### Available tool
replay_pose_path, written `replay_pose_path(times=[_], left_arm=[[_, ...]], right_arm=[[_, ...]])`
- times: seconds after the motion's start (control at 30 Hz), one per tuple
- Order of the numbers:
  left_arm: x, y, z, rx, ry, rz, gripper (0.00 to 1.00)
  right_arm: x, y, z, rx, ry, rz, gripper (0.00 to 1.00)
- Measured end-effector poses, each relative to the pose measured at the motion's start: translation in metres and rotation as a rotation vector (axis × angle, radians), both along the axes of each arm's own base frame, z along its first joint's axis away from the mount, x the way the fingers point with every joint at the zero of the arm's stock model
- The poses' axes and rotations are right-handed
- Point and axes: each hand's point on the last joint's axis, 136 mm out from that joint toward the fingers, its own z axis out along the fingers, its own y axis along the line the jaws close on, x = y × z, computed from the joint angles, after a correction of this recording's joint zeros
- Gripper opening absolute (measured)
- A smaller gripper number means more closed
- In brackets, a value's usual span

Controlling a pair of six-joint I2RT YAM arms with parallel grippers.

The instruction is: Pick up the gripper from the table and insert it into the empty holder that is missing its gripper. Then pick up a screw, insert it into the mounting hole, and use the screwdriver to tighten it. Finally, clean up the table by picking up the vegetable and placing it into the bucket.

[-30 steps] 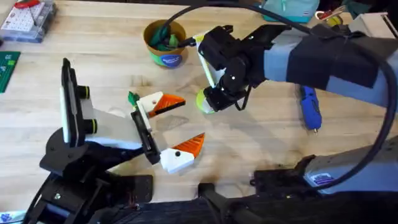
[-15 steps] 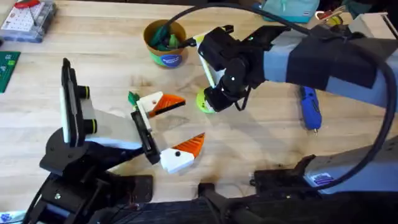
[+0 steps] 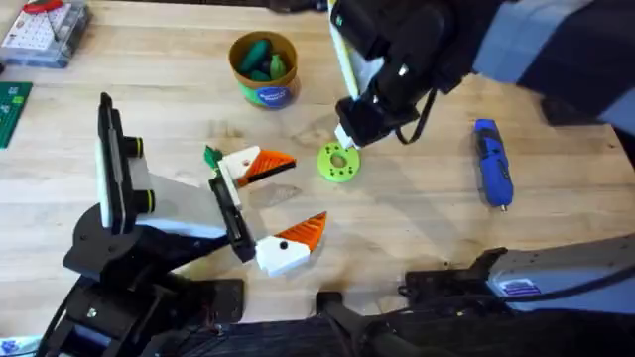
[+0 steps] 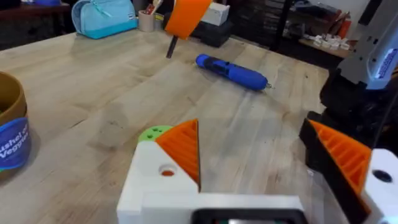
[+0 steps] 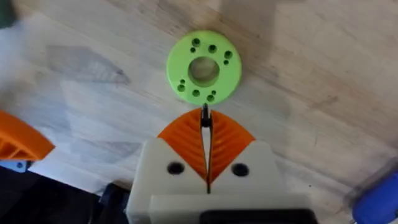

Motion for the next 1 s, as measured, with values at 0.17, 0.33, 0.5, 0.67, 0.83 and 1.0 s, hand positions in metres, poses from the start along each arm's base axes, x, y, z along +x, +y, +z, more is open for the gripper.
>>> replay_pose_path(times=[0.17, 0.33, 0.5, 0.67, 0.83, 1.0], left_arm=[[0.0, 0.0, 0.0, 0.0, 0.0, 0.0, 0.99], [0.0, 0.0, 0.0, 0.0, 0.0, 0.0, 0.99], [0.0, 0.0, 0.0, 0.0, 0.0, 0.0, 0.99], [0.0, 0.0, 0.0, 0.0, 0.0, 0.0, 0.99], [0.0, 0.0, 0.0, 0.0, 0.001, 0.0, 0.99], [0.0, 0.0, -0.001, 0.001, 0.003, 0.0, 0.99]], right_arm=[[0.001, 0.01, 0.026, 0.058, -0.011, 0.008, 0.003], [-0.008, 0.015, 0.027, 0.092, 0.037, 0.017, 0.003], [-0.011, 0.022, 0.038, 0.129, 0.05, 0.028, 0.003], [-0.005, 0.04, 0.069, 0.193, -0.017, 0.062, 0.003], [-0.007, 0.057, 0.096, 0.24, -0.066, 0.099, 0.003], [-0.013, 0.062, 0.105, 0.247, -0.073, 0.126, 0.003]])
